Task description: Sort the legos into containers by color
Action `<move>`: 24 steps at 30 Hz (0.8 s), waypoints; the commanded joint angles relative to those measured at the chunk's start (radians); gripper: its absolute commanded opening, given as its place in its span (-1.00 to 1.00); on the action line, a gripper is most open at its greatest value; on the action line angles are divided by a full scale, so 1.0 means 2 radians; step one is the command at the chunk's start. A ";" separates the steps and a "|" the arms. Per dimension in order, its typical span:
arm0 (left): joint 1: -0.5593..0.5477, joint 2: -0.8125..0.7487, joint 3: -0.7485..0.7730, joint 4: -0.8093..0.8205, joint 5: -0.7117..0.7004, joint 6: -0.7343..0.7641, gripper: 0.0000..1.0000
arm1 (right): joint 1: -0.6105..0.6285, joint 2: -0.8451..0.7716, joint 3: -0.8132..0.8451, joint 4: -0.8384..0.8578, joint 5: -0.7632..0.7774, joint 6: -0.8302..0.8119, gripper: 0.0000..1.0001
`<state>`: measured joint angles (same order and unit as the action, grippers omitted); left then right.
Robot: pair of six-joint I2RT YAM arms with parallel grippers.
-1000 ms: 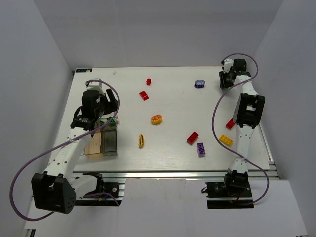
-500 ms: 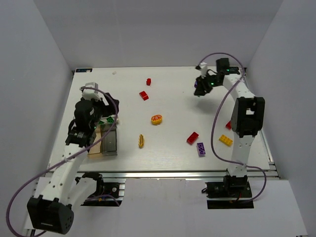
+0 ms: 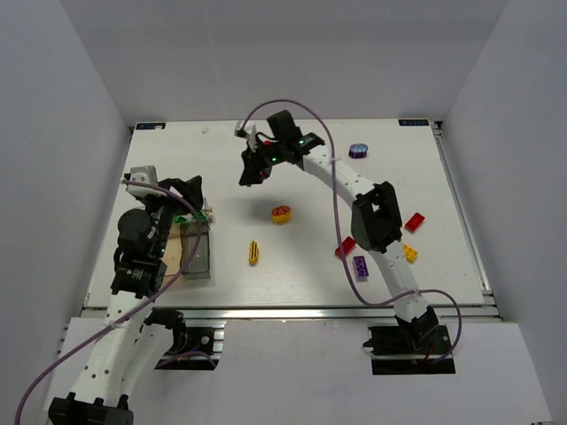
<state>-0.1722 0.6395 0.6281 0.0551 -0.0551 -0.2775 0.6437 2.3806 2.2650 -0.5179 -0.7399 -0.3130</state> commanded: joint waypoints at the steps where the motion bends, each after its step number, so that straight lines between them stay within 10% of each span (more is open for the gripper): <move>1: 0.002 -0.012 -0.005 0.023 -0.011 0.010 0.79 | 0.039 0.004 -0.008 0.101 0.039 0.089 -1.00; 22: 0.002 -0.021 -0.006 0.025 -0.004 0.011 0.79 | 0.157 0.110 0.066 0.296 0.123 0.153 -1.00; 24: 0.002 -0.019 -0.005 0.025 -0.001 0.012 0.79 | 0.157 0.112 0.066 0.300 0.136 0.149 -0.76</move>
<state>-0.1722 0.6102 0.6205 0.0902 -0.0685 -0.2623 0.9611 2.6061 2.3436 0.0040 -0.5087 -0.0216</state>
